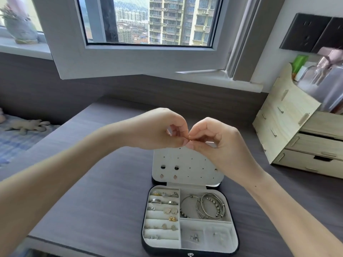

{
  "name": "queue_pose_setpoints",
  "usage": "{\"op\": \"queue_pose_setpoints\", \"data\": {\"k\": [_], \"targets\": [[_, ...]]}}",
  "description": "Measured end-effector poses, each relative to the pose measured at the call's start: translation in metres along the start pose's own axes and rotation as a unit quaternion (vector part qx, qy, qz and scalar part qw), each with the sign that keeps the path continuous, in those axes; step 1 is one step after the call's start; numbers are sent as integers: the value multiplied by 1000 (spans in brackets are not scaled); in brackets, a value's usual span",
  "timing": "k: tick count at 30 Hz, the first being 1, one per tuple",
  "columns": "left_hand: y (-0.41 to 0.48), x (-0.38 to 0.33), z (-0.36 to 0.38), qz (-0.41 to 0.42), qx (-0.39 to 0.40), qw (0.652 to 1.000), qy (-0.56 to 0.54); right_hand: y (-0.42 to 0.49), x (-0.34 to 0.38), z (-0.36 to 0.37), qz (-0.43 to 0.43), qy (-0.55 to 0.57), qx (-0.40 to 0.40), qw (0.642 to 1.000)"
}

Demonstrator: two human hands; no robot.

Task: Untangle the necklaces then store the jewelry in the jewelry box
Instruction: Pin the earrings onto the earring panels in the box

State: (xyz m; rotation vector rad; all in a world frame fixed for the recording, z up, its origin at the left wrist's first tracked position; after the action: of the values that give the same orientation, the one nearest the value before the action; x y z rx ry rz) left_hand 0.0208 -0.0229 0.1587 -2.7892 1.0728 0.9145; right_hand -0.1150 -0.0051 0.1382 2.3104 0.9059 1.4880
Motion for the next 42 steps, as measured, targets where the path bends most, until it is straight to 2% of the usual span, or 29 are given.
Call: {"op": "queue_pose_setpoints", "data": {"k": [9,16,19,24,26,30,35,38,42], "targets": [[0,-3,1,-2,-1,998,-56,-3,6,1,-34,45,37,998],[0,11,5,-48,3,984,-171,-1,6,2,-3,104,24,994],[-1,13,6,-51,7,980,-190,1,5,2,14,109,20,994],[-4,30,-5,-80,-34,967,-240,2,-1,-7,48,127,22,990],[-9,36,-6,-87,-39,959,-268,2,0,-6,40,104,40,993],[-22,52,3,-113,-89,931,-336,5,5,5,-6,-24,53,998],[-35,64,18,-139,-159,879,-427,3,5,20,-21,-148,-21,988],[-38,65,23,-140,-168,853,-473,1,5,31,-82,-223,-52,970],[-40,69,29,-133,-159,839,-502,0,3,36,-59,-264,-67,960]]}}
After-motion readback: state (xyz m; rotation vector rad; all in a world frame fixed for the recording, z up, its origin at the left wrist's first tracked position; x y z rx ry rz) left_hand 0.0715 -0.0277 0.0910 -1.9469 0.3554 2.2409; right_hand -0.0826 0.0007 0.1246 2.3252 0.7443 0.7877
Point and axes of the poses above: each hand's wrist, its own y-axis towards the middle knuckle, its own z-axis out of the palm, x = y × z, the point moved 5 cm from there along y, towards the middle knuckle
